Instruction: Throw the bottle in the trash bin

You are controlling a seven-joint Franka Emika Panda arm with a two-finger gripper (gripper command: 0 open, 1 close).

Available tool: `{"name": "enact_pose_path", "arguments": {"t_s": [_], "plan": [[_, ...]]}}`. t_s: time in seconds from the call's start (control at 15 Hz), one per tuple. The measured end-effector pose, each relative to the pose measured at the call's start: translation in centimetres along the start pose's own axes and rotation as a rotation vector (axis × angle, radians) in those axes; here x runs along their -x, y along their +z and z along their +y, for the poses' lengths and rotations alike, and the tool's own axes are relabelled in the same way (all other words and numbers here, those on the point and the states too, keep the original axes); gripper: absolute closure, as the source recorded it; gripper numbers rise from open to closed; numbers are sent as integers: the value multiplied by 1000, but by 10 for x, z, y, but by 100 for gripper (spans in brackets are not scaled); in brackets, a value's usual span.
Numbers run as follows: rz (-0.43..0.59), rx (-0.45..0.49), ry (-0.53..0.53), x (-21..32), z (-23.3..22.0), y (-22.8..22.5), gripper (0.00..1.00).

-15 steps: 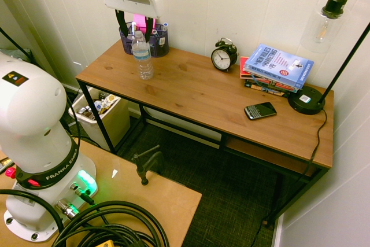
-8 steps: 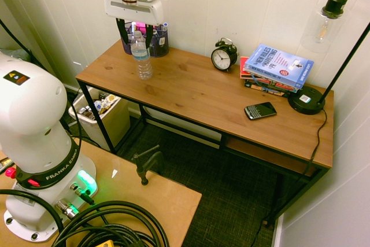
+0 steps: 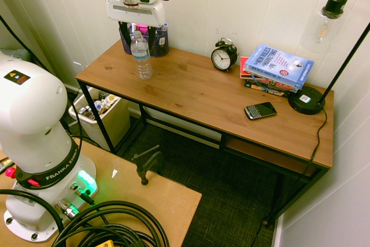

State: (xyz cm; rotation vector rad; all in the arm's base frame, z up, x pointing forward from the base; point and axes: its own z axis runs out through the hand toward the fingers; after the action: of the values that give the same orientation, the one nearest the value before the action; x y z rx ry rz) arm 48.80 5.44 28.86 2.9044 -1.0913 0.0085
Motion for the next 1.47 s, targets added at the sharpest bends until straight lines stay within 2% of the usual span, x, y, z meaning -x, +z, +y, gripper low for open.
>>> {"name": "enact_pose_path", "arguments": {"t_s": [1.0, 1.2, 1.47], "plan": [[-4, -6, -7, -4, 5, -3, 100], [19, -15, -4, -2, 12, -28, 100], [80, -47, -33, 23, 13, -95, 100]]}}
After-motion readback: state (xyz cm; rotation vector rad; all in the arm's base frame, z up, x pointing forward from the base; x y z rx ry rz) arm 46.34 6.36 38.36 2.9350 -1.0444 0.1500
